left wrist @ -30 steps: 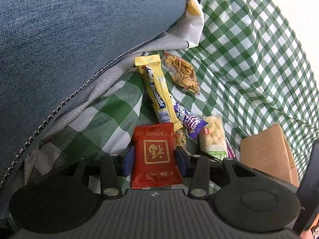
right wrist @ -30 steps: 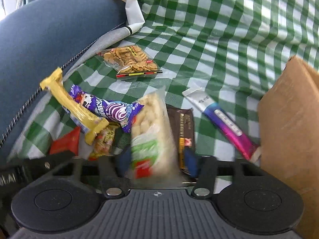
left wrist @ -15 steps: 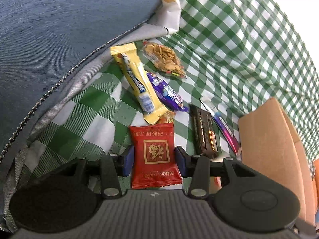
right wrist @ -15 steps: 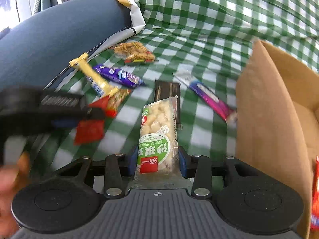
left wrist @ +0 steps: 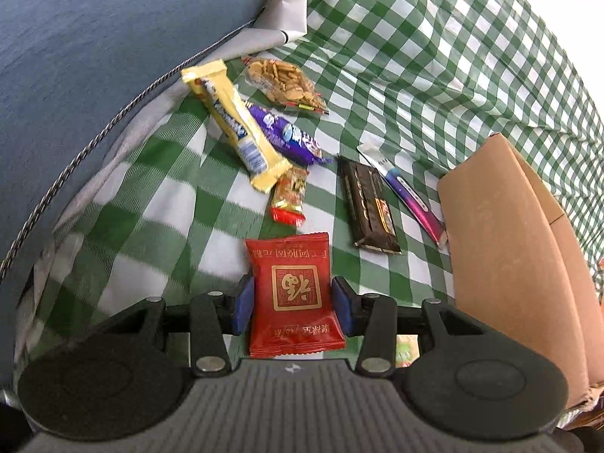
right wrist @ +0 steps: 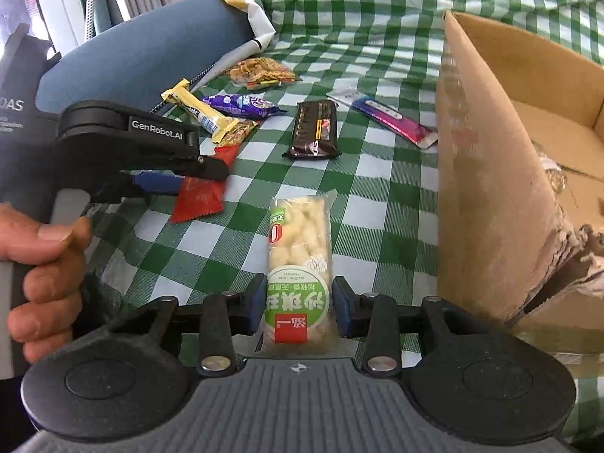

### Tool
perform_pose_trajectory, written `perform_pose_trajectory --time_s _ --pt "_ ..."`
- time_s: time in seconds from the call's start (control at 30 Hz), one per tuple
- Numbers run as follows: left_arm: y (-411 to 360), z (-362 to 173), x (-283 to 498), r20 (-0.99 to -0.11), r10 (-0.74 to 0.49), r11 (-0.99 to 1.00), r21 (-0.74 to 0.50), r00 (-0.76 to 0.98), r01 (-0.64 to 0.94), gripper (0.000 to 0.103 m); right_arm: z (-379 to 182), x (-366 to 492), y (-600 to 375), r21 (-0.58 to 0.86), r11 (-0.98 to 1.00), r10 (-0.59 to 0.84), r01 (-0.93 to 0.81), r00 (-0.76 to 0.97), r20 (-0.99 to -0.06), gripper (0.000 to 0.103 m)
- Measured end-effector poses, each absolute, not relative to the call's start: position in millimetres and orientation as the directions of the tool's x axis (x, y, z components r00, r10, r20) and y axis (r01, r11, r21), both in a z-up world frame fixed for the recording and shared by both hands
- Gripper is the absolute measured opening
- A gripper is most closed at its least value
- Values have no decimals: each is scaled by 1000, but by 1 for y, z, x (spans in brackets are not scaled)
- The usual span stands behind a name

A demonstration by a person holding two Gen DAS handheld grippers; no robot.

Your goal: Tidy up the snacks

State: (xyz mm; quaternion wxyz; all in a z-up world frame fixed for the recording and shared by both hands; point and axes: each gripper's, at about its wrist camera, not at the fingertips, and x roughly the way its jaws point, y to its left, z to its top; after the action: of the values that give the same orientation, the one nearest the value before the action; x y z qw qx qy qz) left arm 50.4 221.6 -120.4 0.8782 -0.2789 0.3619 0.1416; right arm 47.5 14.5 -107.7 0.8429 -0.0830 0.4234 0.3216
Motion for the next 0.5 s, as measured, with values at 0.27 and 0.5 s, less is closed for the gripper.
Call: perform_pose_trajectory --time_s 0.27,0.5 --pt "208 -110 25 -706 65 794 -392 705 -465 49 -117 44 23 39 752 452 -658 472 -757 70" --pt "197 -110 24 -717 96 815 -342 691 -468 49 -123 43 29 -50 733 429 -678 519 -740 50"
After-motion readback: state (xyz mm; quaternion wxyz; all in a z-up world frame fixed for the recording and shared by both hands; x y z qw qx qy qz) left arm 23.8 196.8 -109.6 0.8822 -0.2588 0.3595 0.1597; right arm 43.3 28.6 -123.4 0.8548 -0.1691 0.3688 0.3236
